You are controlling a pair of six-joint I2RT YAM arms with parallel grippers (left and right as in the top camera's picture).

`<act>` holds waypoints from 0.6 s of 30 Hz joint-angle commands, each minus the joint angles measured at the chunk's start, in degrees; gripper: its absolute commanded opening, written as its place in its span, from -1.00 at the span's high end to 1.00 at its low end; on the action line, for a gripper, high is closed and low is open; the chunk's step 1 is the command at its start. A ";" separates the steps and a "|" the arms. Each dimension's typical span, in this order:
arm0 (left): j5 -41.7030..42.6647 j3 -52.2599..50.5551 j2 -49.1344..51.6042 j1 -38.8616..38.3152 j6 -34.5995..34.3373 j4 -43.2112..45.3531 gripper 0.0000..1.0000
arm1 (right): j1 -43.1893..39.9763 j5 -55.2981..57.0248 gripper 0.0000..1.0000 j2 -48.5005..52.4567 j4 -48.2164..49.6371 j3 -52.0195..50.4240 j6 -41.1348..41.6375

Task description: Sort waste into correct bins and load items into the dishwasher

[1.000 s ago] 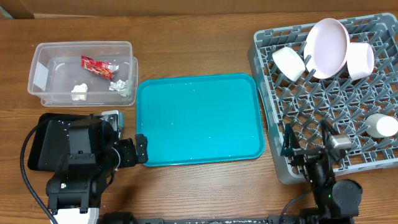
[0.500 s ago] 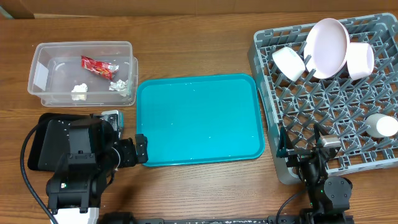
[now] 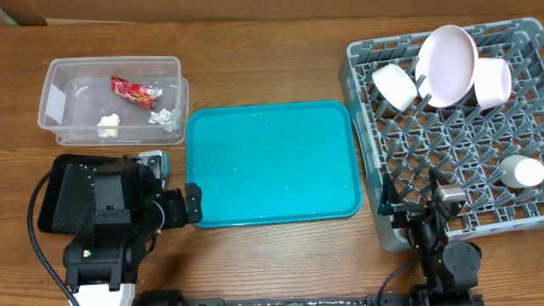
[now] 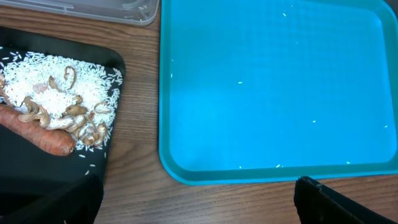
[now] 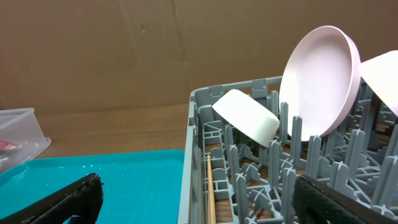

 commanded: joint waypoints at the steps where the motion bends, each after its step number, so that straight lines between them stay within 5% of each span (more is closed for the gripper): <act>1: -0.17 -0.35 -0.09 0.26 -0.55 0.07 -0.99 | 0.04 0.50 -1.00 -0.13 0.46 -0.57 0.02; 7: -3.91 -0.98 -1.49 0.17 1.27 2.10 -0.99 | 0.04 0.50 -1.00 -0.13 0.46 -0.57 0.02; 18: -3.85 -28.85 -24.00 -0.55 3.52 37.24 -1.00 | 0.04 0.50 -1.00 -0.13 0.46 -0.57 0.02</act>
